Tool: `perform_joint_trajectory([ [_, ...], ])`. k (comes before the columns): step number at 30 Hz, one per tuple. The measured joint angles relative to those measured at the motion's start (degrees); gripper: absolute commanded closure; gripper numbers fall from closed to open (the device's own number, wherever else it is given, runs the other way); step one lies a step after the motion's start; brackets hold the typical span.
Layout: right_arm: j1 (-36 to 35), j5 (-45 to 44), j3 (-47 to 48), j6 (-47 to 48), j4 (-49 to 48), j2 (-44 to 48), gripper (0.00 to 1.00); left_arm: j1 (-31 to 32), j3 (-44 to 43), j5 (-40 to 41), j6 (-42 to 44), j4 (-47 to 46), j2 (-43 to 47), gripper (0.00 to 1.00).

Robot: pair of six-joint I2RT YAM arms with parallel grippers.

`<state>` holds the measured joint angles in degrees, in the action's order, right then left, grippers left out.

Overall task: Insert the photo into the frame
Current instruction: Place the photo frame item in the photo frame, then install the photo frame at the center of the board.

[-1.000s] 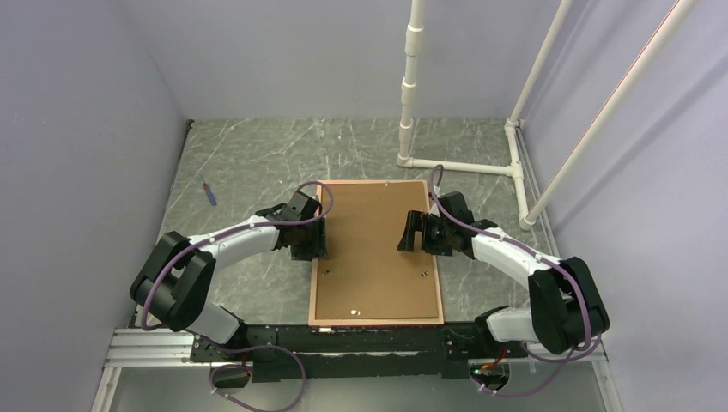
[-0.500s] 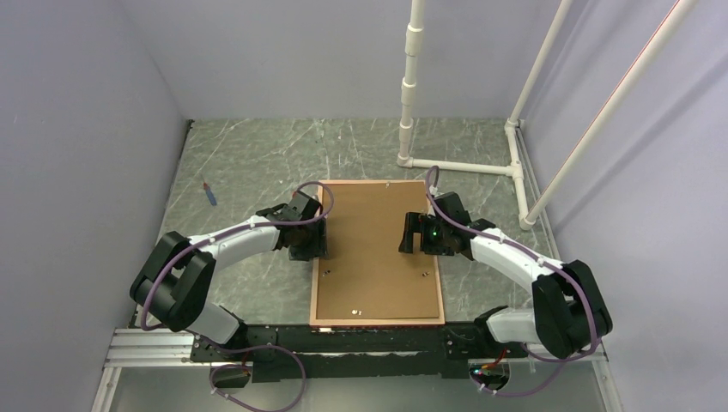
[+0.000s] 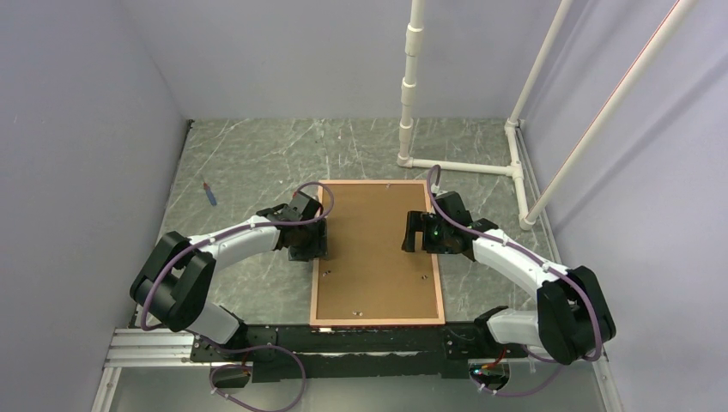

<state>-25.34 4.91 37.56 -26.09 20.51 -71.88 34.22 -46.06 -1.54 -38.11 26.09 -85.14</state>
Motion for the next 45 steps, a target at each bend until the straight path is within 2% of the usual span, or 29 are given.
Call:
perform_joint_trajectory([
  [12,0.00,0.61,0.00,-0.04,-0.61,1.57,0.00,0.11,-0.20,0.37,0.00,0.37,0.00,0.37],
  [20,0.00,-1.92,0.20,-0.98,-0.31,0.85,0.00,0.35,-0.22,0.39,0.02,0.42,0.00,0.38],
  [31,0.00,-5.03,13.00,-0.35,0.79,-9.99,0.00,1.55,-1.25,2.75,-0.04,1.53,-1.88,0.49],
  [39,-0.04,-8.92,23.21,0.20,0.42,-20.46,0.03,2.16,-2.23,3.63,-0.26,1.27,-2.75,0.66],
  [45,-0.96,-13.44,31.82,0.09,0.39,-30.47,0.07,2.16,-2.97,3.82,-0.26,2.21,-3.32,0.67],
])
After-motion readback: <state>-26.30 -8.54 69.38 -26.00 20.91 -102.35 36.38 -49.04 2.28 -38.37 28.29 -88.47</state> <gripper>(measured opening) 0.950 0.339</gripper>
